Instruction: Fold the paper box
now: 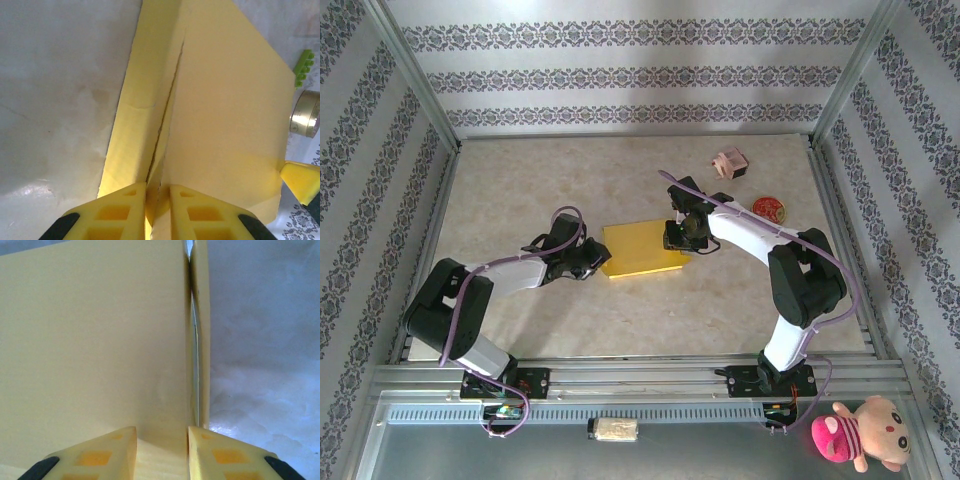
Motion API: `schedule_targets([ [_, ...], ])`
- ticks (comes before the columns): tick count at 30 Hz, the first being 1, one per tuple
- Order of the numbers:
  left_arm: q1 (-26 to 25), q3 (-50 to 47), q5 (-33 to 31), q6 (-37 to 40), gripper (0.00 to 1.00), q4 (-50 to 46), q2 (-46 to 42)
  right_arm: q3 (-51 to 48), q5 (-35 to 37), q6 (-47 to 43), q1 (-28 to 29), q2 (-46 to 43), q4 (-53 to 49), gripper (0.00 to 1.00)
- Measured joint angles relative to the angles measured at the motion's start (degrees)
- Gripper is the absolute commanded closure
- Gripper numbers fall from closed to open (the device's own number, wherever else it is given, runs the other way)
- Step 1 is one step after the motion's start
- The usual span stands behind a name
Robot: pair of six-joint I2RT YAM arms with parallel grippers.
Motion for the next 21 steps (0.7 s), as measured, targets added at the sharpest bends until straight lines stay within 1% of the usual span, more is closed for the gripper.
schedule_targets([
  [1, 0.0, 0.0, 0.1, -0.2, 0.81, 0.3, 0.1, 0.0, 0.0, 0.0, 0.0, 0.0, 0.0, 0.67],
  [4, 0.0, 0.0, 0.3, -0.8, 0.69, 0.6, 0.3, 0.0, 0.2, 0.0, 0.0, 0.0, 0.0, 0.67],
  [5, 0.0, 0.0, 0.3, -0.9, 0.67, 0.8, 0.3, 0.0, 0.2, 0.0, 0.0, 0.0, 0.0, 0.67],
  [10, -0.3, 0.1, -0.4, 0.2, 0.61, 0.4, -0.4, 0.0, 0.1, -0.1, 0.0, 0.0, 0.0, 0.62],
  [15, -0.9, 1.9, -4.3, 4.1, 0.51, -6.4, -2.5, 0.0, -0.3, -0.3, 0.0, -0.2, 0.0, 0.57],
  [18, -0.9, 3.8, -7.5, 6.9, 0.48, -11.6, -3.1, 0.1, -0.2, -0.3, -0.1, -0.6, 0.0, 0.56],
  [21, -0.9, 5.0, -9.7, 9.1, 0.47, -14.6, -3.3, 0.1, -0.1, -0.5, -0.4, -0.8, 0.0, 0.56],
])
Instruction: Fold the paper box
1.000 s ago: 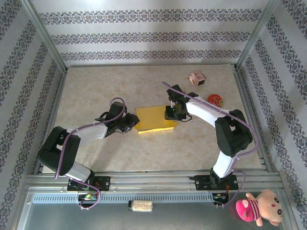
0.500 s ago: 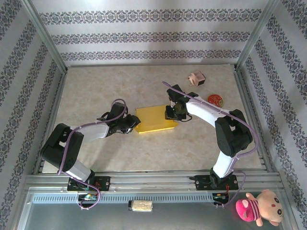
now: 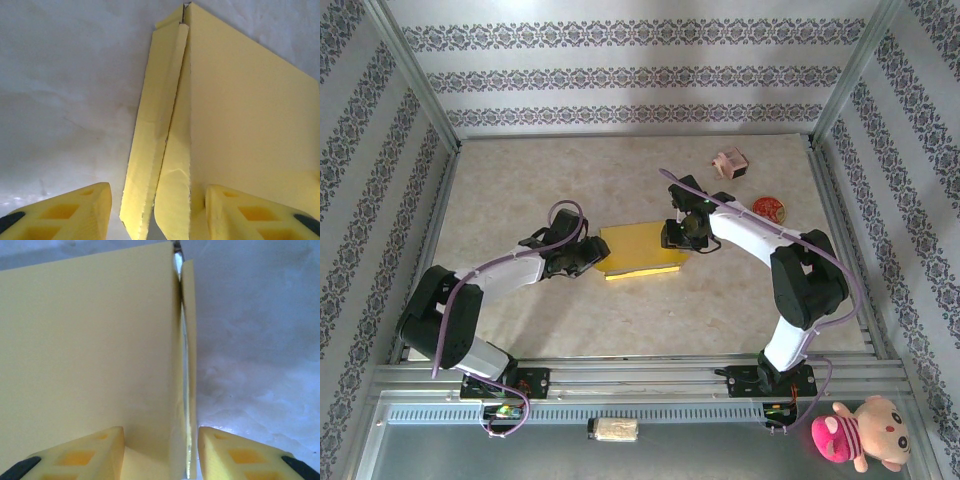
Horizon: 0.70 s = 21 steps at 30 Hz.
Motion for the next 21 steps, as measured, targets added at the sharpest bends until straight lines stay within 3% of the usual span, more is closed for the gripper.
schedule_targets([
  [10, 0.0, 0.1, -0.7, 2.0, 0.45, -0.9, 0.0, 0.0, 0.6, -1.9, -0.3, 0.0, 0.0, 0.54],
  [21, 0.0, -1.3, -0.3, 2.0, 0.51, 1.4, 3.1, -2.3, 0.7, -3.0, -0.3, 2.6, 1.6, 0.64],
])
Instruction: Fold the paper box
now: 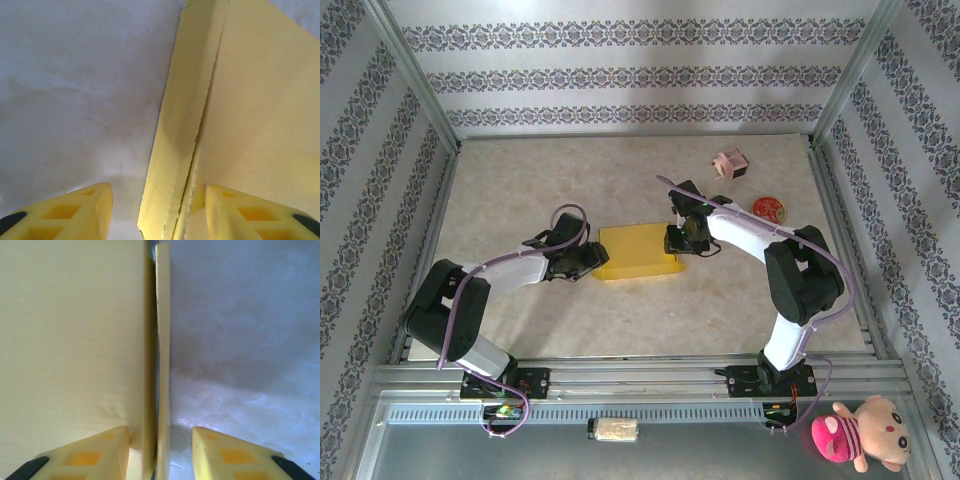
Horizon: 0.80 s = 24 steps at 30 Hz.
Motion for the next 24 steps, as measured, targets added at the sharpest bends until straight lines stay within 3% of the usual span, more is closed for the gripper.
schedule_targets([
  [7, -0.2, -1.1, 1.0, 0.0, 0.51, 3.2, 1.2, -0.9, 0.2, -0.5, 0.4, 0.7, 1.8, 0.64],
  [16, -0.2, -0.9, -2.2, 2.1, 0.3, 0.8, -1.7, 1.2, 0.6, -1.3, 0.3, 0.3, -0.3, 0.58],
  [24, -0.2, 2.7, -5.8, 6.3, 0.36, -0.7, -4.6, 4.2, 0.9, -1.3, 0.3, -0.7, -0.5, 0.58],
])
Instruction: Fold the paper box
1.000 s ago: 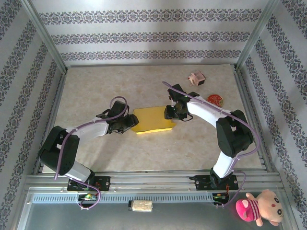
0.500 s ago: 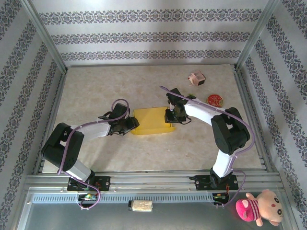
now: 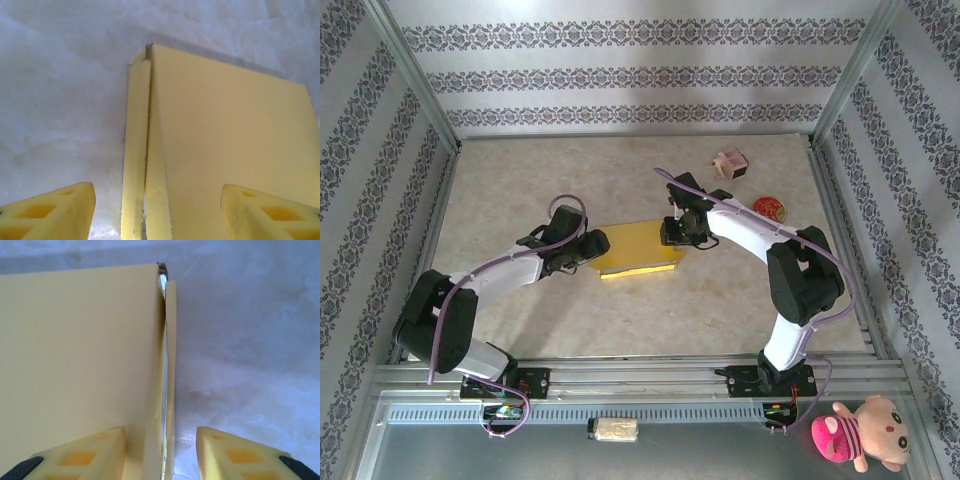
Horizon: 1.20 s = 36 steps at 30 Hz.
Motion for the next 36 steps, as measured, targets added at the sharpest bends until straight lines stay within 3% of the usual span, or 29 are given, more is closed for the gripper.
schedule_targets([
  [8, 0.0, 2.7, -0.5, 2.7, 0.43, 0.1, 6.2, 0.2, -0.3, 0.0, 0.0, 2.4, 0.4, 0.58],
  [20, 0.0, -0.1, 2.6, 2.0, 0.68, 6.4, 9.3, -1.2, -2.0, -0.3, 0.0, 4.3, 3.0, 0.67],
  [23, 0.0, -0.5, 2.6, 1.8, 0.65, 7.1, 9.1, -1.2, -3.5, -0.1, -0.4, 4.4, 3.2, 0.66],
  [27, 0.0, -0.8, 2.3, 1.6, 0.51, 7.1, 8.9, -1.3, -5.5, 0.7, -1.5, 4.3, 3.2, 0.61],
  [36, 0.1, -0.9, 1.1, 1.6, 0.48, 4.4, 3.4, -0.2, -8.3, 2.2, -2.6, 0.0, 2.5, 0.53],
])
